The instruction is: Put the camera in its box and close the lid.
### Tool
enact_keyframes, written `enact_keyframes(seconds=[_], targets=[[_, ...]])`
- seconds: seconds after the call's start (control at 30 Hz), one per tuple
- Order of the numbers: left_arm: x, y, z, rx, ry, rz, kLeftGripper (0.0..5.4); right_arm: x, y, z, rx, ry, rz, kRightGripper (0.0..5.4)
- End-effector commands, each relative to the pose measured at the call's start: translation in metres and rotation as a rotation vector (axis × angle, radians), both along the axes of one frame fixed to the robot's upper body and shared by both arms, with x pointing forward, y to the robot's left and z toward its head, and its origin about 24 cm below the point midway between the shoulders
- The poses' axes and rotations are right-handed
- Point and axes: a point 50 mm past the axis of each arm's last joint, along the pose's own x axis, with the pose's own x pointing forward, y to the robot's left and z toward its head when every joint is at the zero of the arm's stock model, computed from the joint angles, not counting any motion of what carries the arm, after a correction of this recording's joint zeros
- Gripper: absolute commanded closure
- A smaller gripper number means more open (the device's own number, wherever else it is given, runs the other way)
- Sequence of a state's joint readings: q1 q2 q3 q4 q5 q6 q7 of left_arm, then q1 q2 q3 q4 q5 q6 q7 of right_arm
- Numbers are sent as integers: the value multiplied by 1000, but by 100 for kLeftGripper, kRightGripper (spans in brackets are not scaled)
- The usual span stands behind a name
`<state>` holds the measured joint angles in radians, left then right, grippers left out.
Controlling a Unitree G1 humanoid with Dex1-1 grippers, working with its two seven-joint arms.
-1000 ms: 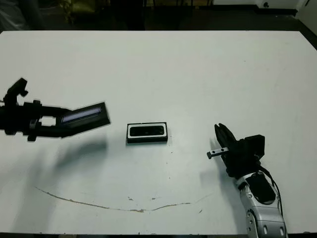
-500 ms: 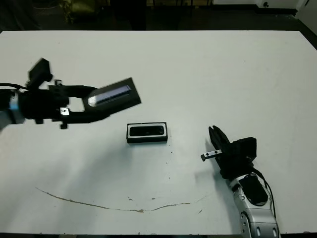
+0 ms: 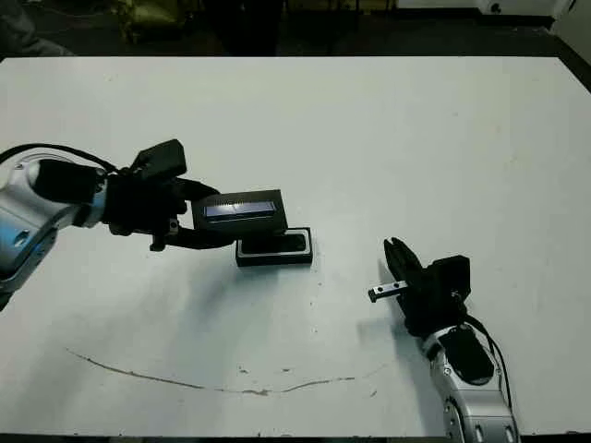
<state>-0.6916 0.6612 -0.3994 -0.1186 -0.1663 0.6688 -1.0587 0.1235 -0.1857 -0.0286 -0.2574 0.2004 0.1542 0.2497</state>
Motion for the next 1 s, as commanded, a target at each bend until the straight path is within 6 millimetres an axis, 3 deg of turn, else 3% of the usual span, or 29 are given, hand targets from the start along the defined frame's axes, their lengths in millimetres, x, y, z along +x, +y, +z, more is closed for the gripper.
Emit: enact_keyframes(seconds=[0.03,0.33,1.0], targets=[[4,-1,-7,27,5,-26,278,-3,-1,-5,-5,41,-11,540],[16,1,-14,-2,-20,-65,278,-3,-1,-7,2,41,-10,540],[18,-3,-36,-176,85,-98,278,-3,-1,-8,8,50,-13,540]])
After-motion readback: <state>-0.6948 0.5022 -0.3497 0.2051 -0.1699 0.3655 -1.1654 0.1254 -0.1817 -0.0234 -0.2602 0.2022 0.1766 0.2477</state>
